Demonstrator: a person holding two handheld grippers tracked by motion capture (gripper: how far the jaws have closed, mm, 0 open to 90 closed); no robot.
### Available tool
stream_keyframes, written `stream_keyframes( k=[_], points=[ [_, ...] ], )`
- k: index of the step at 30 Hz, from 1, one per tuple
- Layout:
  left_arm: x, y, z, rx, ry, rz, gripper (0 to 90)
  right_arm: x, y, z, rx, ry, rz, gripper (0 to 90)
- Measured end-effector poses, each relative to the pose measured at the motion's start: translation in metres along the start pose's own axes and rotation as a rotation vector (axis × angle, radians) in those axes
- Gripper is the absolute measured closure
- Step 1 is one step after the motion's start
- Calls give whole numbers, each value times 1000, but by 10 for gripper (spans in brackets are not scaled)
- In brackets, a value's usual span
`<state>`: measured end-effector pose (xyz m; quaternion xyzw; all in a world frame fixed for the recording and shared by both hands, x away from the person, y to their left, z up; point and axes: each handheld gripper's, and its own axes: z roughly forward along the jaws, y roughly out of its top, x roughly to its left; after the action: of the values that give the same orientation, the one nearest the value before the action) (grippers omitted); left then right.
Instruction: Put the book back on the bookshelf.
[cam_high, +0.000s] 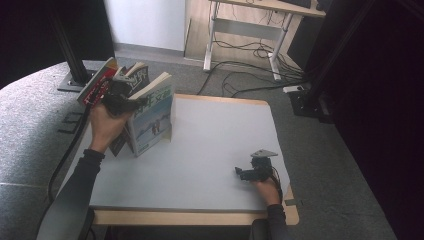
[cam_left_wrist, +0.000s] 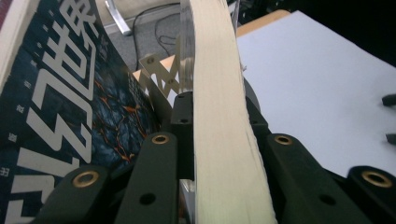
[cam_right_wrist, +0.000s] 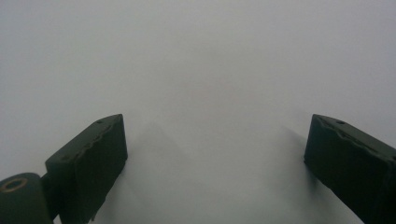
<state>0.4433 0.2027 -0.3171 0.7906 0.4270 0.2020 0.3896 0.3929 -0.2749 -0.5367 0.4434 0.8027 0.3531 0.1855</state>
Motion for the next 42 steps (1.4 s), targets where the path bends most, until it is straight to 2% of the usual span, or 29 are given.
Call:
stream_keyframes(
  k=[8, 22, 31, 36, 38, 42],
  points=[
    [5, 6, 8, -57, -7, -60, 741, 0, 0, 0, 0, 0, 0, 54],
    [3, 18, 29, -111, 30, -90, 741, 0, 0, 0, -2, 0, 1, 54],
    [-8, 18, 31, -103, 38, -48, 736, 0, 0, 0, -2, -1, 1, 54],
    [-18, 14, 33, -85, 38, -5, 728, 0, 0, 0, -2, -1, 1, 54],
    [-21, 14, 33, -90, 42, -8, 730, 0, 0, 0, -2, -1, 1, 54],
    [-26, 15, 35, -91, 17, -7, 728, 0, 0, 0, -2, -1, 1, 54]
  ],
)
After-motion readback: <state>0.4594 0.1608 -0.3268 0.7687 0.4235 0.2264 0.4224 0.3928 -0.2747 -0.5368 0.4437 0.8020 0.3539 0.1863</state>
